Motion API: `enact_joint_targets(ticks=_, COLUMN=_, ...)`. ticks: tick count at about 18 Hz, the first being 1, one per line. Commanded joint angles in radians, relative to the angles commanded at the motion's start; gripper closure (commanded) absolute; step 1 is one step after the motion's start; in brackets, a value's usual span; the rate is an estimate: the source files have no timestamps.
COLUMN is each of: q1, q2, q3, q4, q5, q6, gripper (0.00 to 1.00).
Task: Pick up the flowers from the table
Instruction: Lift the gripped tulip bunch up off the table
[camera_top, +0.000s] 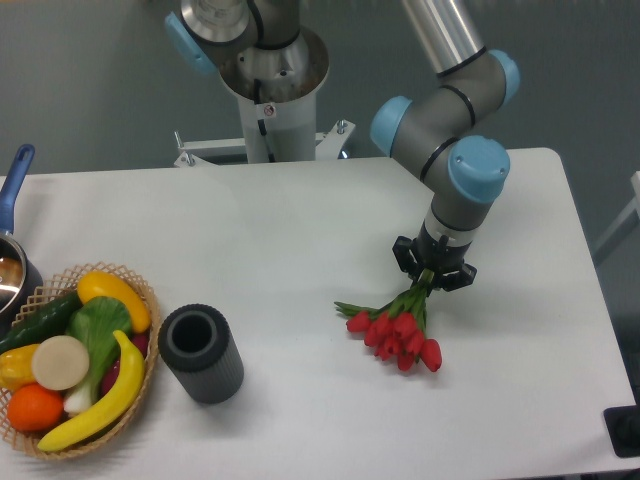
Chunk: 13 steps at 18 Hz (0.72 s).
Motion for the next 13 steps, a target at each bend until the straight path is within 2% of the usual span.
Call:
enact_joint_targets(ticks=7, q1=0.009, q2=0.164, q3=0.009, q4=-0.002, q5=-0.189, q6=-0.017, gripper=0.69)
enact_joint_targets(ticks=13, q1=0.009, q2=0.222, q3=0.052, q4=0.000, q5=-0.423, q6=-0.133, gripper=0.69)
